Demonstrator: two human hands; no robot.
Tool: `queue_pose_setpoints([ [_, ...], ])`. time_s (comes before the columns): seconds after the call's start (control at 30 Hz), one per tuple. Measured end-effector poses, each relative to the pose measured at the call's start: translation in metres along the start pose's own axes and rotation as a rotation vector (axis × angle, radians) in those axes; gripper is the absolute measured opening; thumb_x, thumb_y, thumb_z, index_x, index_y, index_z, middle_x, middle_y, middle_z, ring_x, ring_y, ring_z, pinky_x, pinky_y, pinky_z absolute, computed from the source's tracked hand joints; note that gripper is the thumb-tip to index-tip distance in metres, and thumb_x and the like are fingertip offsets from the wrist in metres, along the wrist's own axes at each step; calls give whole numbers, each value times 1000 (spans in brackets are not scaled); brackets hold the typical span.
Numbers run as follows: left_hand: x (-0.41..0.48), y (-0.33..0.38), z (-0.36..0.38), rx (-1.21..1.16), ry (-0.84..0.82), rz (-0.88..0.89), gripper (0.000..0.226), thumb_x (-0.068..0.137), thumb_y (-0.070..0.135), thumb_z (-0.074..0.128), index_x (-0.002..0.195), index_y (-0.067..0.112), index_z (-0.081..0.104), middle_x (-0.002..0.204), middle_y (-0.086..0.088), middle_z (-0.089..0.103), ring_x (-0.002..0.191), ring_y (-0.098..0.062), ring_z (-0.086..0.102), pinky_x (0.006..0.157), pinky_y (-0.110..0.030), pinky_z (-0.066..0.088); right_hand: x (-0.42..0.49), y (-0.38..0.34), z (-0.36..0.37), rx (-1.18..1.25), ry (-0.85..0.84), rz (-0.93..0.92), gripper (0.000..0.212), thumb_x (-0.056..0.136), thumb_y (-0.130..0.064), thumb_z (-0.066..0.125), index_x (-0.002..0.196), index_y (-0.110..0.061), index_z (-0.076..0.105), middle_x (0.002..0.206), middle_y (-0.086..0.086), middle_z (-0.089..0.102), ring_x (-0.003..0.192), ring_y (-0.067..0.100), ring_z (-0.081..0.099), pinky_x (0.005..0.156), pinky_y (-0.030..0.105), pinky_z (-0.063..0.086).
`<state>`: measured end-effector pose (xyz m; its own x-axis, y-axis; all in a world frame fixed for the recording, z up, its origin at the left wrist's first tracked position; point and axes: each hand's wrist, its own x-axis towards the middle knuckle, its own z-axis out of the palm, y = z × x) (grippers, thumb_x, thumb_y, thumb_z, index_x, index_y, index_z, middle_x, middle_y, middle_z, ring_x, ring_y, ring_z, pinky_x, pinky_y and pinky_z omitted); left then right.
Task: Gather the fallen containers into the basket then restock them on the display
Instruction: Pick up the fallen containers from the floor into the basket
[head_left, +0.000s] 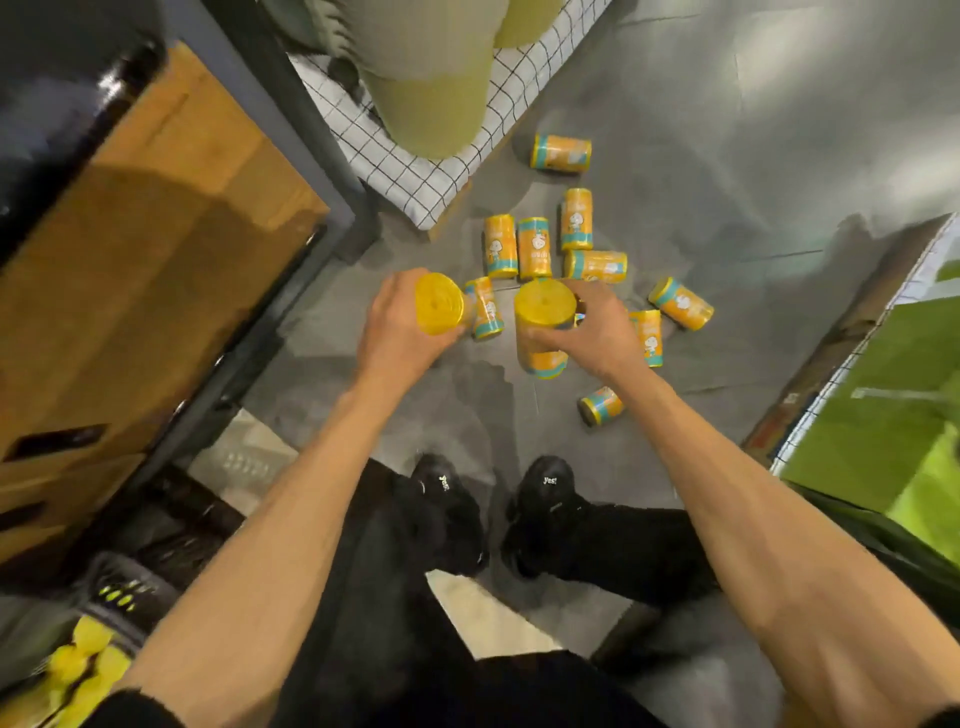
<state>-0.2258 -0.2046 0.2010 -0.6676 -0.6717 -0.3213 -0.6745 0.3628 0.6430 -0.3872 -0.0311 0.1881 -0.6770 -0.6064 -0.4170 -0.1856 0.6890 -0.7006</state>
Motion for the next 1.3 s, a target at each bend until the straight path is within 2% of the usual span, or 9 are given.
queue_pose_setpoints([
  [0.1,-51,40,-58,37,20,7,64,71,44,79,123,20,52,121,-5,54,112,-29,53,85,-41,47,-43,-64,-40,5,-25,-42,50,68,-31,88,112,-22,66,91,-24,54,90,7,57,80,26,48],
  [0.27,-143,97,-136,-17,126,-94,71,69,40,84,129,24,50,124,-2,53,118,-24,51,90,-37,43,-108,-143,-96,-39,-33,-129,69,66,-40,88,127,-23,59,121,-1,58,104,10,58,87,26,49],
  [0.47,-241,146,-193,-83,365,-167,74,71,40,85,133,22,48,127,-3,52,120,-24,49,96,-45,45,-173,-210,-144,-51,-122,-300,62,66,-38,88,118,-23,58,111,-3,58,99,14,57,85,31,49],
  [0.6,-301,168,-212,-107,511,-248,75,72,44,83,134,22,47,128,-1,50,120,-21,49,96,-40,45,-206,-239,-153,-58,-248,-430,63,64,-39,90,113,-32,51,114,-4,55,99,11,56,85,28,49],
  [0.77,-374,185,-229,-116,726,-318,77,68,48,84,131,19,51,123,1,54,111,-15,51,88,-25,41,-239,-283,-148,-52,-433,-518,63,62,-40,90,112,-32,54,106,-19,61,93,-11,56,71,9,44],
  [0.97,-458,181,-244,-38,895,-477,80,68,56,81,132,19,51,123,0,55,110,-14,50,86,-25,42,-288,-334,-115,-154,-596,-743,70,61,-47,89,118,-27,53,107,-14,60,96,1,56,75,22,49],
  [1.1,-507,166,-248,-8,965,-555,77,69,48,84,132,19,51,124,-1,56,113,-18,51,89,-25,40,-330,-361,-82,-182,-670,-841,71,62,-44,89,121,-27,52,110,-14,56,101,6,55,76,17,45],
  [1.23,-556,141,-260,-40,1006,-607,80,66,67,68,130,21,51,122,1,55,112,-16,50,86,-28,43,-378,-383,-47,-201,-705,-892,76,60,-45,90,121,-27,50,115,-10,57,103,8,55,77,19,46],
  [1.3,-583,123,-267,-53,1028,-625,77,67,63,72,129,22,51,120,2,54,110,-17,52,85,-30,46,-402,-391,-27,-206,-724,-912,77,59,-47,89,122,-28,50,116,-10,58,105,9,56,82,25,51],
])
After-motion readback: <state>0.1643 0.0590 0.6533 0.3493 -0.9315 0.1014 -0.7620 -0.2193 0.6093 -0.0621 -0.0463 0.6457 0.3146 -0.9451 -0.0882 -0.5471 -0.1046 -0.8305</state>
